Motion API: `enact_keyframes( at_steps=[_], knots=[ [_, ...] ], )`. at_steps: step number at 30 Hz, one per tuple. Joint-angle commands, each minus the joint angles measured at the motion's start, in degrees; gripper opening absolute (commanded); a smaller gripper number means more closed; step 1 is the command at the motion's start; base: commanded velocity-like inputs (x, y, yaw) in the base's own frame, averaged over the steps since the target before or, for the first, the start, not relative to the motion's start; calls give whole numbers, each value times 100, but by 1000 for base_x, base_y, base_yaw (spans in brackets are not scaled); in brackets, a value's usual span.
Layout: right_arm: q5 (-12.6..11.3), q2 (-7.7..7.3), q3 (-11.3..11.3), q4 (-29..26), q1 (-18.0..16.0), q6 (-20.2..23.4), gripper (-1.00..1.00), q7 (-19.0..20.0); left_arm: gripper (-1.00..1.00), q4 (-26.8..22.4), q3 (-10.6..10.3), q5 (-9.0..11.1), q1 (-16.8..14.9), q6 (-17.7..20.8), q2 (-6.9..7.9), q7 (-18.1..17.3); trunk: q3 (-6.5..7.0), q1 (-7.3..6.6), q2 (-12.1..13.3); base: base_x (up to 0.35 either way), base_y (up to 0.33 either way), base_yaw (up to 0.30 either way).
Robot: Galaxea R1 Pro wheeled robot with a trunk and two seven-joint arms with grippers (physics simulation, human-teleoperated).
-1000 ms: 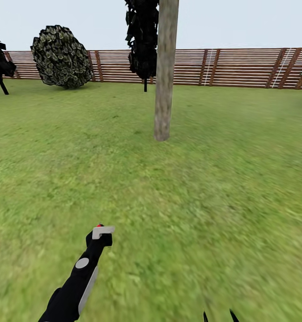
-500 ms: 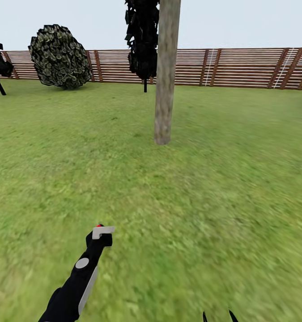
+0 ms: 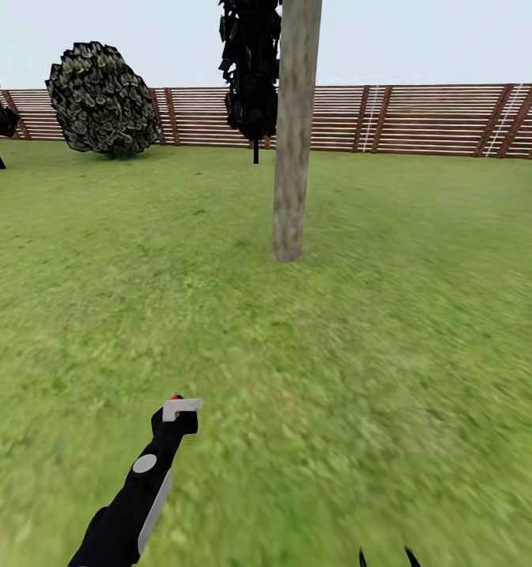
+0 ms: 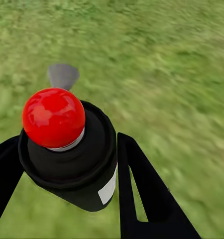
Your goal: In the garden, pick up the pesticide atomizer on the floor and spray pesticide onto both trees until each tree trunk is fully covered.
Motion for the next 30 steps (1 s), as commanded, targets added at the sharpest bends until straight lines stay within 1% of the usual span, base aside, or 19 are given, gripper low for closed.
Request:
enact_keyframes(
  at_steps=[1,30],
  knots=[
    [-7,14,-5,2,0,0,100,-9,-100,-1,0,-3,0,0,0,-1,0,0,0,338,0,0],
    [-3,42,6,1,0,0,100,12,-100,2,0,-10,0,-3,0,0,0,0,0,338,0,0]
  ],
)
